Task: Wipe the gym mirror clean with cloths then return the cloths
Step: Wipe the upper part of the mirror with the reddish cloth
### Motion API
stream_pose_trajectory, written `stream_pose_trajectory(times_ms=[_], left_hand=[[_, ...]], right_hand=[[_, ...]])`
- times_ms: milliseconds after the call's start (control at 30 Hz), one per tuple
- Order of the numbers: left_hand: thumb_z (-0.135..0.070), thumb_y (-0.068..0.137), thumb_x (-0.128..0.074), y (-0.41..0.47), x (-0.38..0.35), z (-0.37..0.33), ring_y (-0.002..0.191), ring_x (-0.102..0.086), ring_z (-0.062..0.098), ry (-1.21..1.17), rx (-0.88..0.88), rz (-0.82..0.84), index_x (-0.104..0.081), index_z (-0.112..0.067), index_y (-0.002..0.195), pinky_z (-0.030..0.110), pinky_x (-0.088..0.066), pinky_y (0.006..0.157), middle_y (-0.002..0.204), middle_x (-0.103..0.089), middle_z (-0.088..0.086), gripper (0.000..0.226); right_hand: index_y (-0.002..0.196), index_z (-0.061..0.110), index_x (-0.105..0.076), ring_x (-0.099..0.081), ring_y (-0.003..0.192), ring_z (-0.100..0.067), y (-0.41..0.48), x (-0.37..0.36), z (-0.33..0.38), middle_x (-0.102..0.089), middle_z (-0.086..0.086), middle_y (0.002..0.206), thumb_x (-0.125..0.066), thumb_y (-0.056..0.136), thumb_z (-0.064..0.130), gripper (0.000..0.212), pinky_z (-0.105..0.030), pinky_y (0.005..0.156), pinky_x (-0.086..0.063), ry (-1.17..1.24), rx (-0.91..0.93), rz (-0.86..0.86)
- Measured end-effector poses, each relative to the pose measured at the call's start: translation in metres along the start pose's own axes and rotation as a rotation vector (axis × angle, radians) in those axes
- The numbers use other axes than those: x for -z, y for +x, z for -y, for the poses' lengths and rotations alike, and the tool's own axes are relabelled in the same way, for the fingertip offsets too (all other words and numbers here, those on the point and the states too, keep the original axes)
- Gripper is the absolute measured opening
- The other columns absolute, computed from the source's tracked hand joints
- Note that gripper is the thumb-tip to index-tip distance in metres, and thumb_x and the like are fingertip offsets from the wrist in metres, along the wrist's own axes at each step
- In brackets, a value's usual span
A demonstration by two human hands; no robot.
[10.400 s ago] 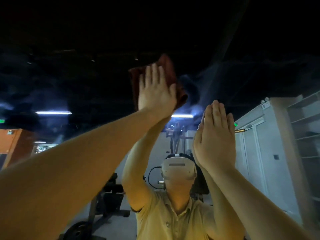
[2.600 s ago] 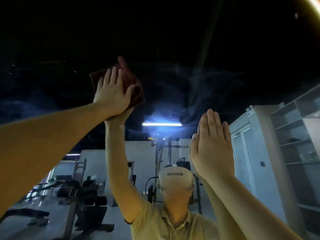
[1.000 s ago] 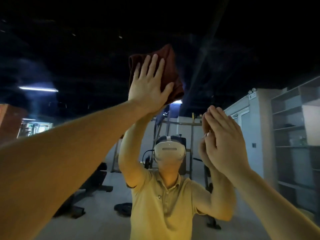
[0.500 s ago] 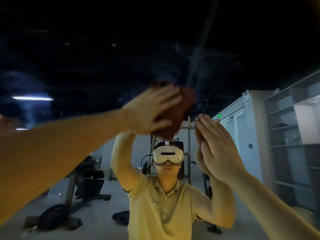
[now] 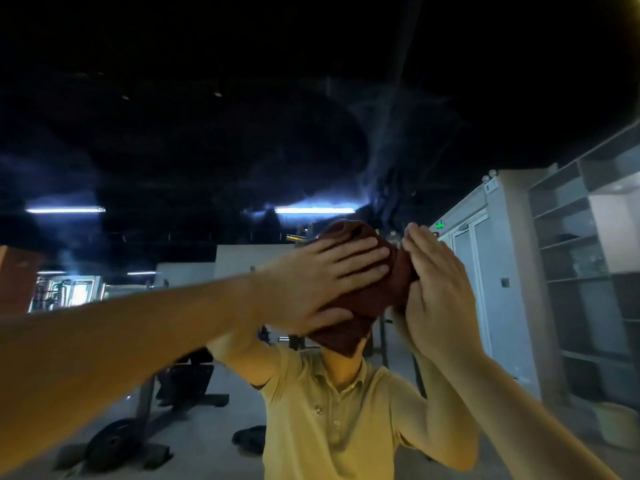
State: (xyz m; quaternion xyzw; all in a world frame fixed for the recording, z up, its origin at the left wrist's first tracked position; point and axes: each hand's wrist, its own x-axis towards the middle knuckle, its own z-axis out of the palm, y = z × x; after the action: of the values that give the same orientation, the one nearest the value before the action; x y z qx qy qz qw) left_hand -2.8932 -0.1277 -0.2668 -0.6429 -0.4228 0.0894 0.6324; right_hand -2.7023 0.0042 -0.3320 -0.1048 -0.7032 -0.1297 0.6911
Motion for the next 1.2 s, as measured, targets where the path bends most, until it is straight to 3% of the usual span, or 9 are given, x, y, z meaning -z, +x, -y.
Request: stream_pose_trajectory(times_ms=[167,300,433,567,733,833,900,1100,1200], left_hand=[[-0.059,0.107,-0.017,0.044,0.028,0.087,0.163,0.002,0.022,-0.027,0.556,-0.08,-0.005,-0.019,0.168,0.048,-0.006,0.132,0.176,-0.001,0.006,0.074],[-0.05,0.107,-0.014,0.073,0.024,0.044,0.163,0.001,0.029,-0.125,0.909,-0.224,-0.008,-0.007,0.167,0.048,-0.004,0.132,0.175,-0.004,0.014,0.074],[-0.052,0.106,-0.019,0.027,0.001,-0.042,0.162,-0.003,0.032,-0.102,0.553,-0.15,-0.012,-0.008,0.166,0.05,-0.006,0.132,0.175,-0.007,0.015,0.074],[-0.059,0.106,-0.024,-0.048,-0.008,-0.012,0.162,-0.002,0.027,0.016,0.208,-0.026,-0.007,-0.017,0.168,0.049,0.003,0.131,0.175,-0.004,0.009,0.077],[-0.058,0.103,-0.013,-0.062,0.02,0.105,0.162,-0.003,0.029,-0.034,0.733,-0.032,-0.009,-0.012,0.167,0.054,-0.008,0.131,0.176,-0.006,0.013,0.079],[-0.053,0.106,-0.016,-0.009,0.02,0.079,0.162,0.001,0.033,-0.122,1.107,-0.174,-0.006,-0.006,0.167,0.052,-0.001,0.131,0.175,-0.003,0.017,0.077],[-0.053,0.106,-0.016,0.026,0.013,0.029,0.162,0.0,0.035,-0.127,1.058,-0.229,-0.008,-0.006,0.166,0.054,-0.004,0.131,0.174,-0.003,0.019,0.077],[-0.05,0.107,-0.018,0.013,0.002,-0.049,0.162,-0.003,0.031,-0.109,0.407,-0.097,-0.012,-0.011,0.167,0.052,-0.007,0.131,0.175,-0.008,0.014,0.072],[-0.053,0.105,-0.026,-0.035,-0.001,0.001,0.162,-0.006,0.026,-0.083,0.48,-0.14,-0.013,-0.019,0.168,0.053,-0.006,0.13,0.176,-0.01,0.007,0.072]], right_hand=[[0.162,0.008,-0.022,-0.01,0.161,-0.019,-0.003,-0.009,-0.01,-0.015,-0.006,0.172,-0.041,0.104,0.009,0.061,-0.044,0.131,-0.013,-0.188,0.035,0.108],[0.164,0.01,-0.009,-0.001,0.162,-0.021,-0.004,-0.012,0.003,-0.003,-0.008,0.174,-0.034,0.106,0.018,0.064,-0.044,0.131,-0.008,-0.329,-0.027,0.152],[0.155,0.003,-0.043,-0.028,0.157,-0.025,-0.001,-0.009,0.022,-0.037,-0.012,0.165,-0.031,0.095,0.017,0.062,-0.046,0.13,-0.018,-0.182,-0.103,-0.02],[0.154,0.003,-0.045,-0.024,0.158,-0.026,-0.001,-0.023,0.032,-0.034,-0.013,0.167,-0.027,0.094,0.027,0.067,-0.046,0.13,-0.017,-0.214,-0.135,-0.068],[0.164,0.009,-0.023,-0.006,0.162,-0.021,-0.011,-0.046,0.009,-0.013,-0.009,0.174,-0.033,0.101,0.032,0.068,-0.047,0.131,-0.01,-0.36,-0.06,-0.061],[0.166,0.011,-0.018,-0.001,0.162,-0.019,-0.01,-0.051,0.001,-0.006,-0.006,0.175,-0.037,0.103,0.029,0.069,-0.047,0.131,-0.01,-0.385,-0.048,-0.028],[0.166,0.011,-0.02,-0.001,0.162,-0.019,-0.01,-0.048,0.003,-0.007,-0.006,0.175,-0.041,0.103,0.024,0.068,-0.046,0.131,-0.01,-0.371,-0.061,-0.011],[0.159,0.002,-0.037,-0.018,0.16,-0.023,-0.012,-0.012,0.019,-0.032,-0.011,0.168,-0.024,0.093,0.021,0.069,-0.035,0.13,-0.007,-0.194,-0.054,0.003],[0.162,0.004,-0.03,-0.01,0.161,-0.021,-0.011,-0.018,0.034,-0.021,-0.009,0.172,-0.025,0.095,0.027,0.071,-0.039,0.131,-0.005,-0.285,-0.113,0.03]])
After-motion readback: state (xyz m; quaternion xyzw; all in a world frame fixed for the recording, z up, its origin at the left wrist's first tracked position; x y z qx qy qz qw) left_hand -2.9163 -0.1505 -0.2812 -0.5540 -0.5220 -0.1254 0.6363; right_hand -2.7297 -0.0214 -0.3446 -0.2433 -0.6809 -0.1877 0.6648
